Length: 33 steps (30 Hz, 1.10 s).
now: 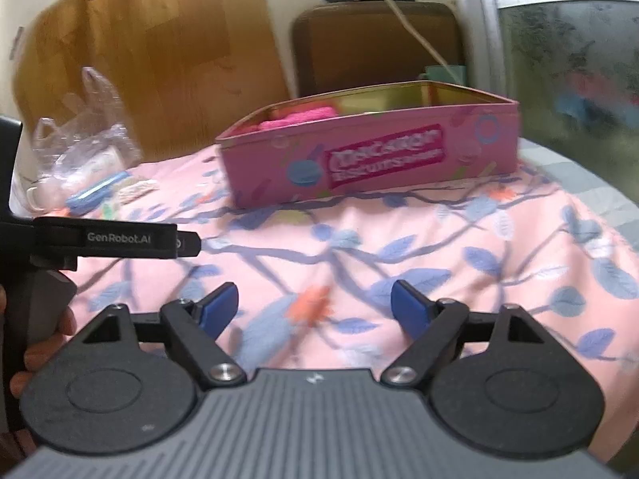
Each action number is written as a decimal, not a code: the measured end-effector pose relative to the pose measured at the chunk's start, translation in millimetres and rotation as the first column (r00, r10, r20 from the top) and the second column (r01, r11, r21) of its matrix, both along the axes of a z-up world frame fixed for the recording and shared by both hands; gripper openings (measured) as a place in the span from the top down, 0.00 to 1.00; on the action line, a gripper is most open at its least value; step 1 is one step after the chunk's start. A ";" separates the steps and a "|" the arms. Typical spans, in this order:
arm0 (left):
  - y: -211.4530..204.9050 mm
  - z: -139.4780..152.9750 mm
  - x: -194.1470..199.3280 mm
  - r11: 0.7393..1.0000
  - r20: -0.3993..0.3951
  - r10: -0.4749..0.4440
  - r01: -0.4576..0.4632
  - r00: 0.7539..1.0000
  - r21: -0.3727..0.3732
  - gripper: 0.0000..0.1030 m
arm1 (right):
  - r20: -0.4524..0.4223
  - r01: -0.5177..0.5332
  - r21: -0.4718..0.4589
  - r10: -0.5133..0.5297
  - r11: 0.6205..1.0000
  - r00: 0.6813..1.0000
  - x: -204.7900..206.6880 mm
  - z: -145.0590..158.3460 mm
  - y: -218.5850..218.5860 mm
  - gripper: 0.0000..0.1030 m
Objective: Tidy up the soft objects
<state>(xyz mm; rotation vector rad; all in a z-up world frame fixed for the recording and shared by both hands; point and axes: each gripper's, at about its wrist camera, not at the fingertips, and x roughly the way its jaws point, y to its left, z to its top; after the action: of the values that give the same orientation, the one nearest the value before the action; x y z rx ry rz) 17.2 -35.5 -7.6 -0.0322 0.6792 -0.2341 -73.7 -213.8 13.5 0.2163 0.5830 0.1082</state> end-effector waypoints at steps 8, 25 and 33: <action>125.4 12.8 -0.4 0.930 0.088 0.368 -0.364 0.926 -0.057 0.01 | 0.004 -0.286 -0.039 0.286 0.958 0.958 31.6 20.4 53.8 0.46; 205.1 5.2 -2.7 0.828 0.049 0.497 -0.457 0.866 -0.325 0.04 | -0.084 -0.575 -0.148 0.569 0.805 0.818 170.1 12.3 218.0 0.35; 178.3 7.6 -1.2 0.918 0.045 0.254 -0.226 0.966 -0.326 0.07 | -0.054 -0.511 -0.090 0.508 0.855 0.860 116.6 15.5 162.4 0.41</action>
<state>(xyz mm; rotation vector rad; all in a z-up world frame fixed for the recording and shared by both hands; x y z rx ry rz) 16.0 142.8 -0.1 -0.4119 0.5395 -0.1048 42.8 -51.3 29.0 -0.0432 0.6623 0.5924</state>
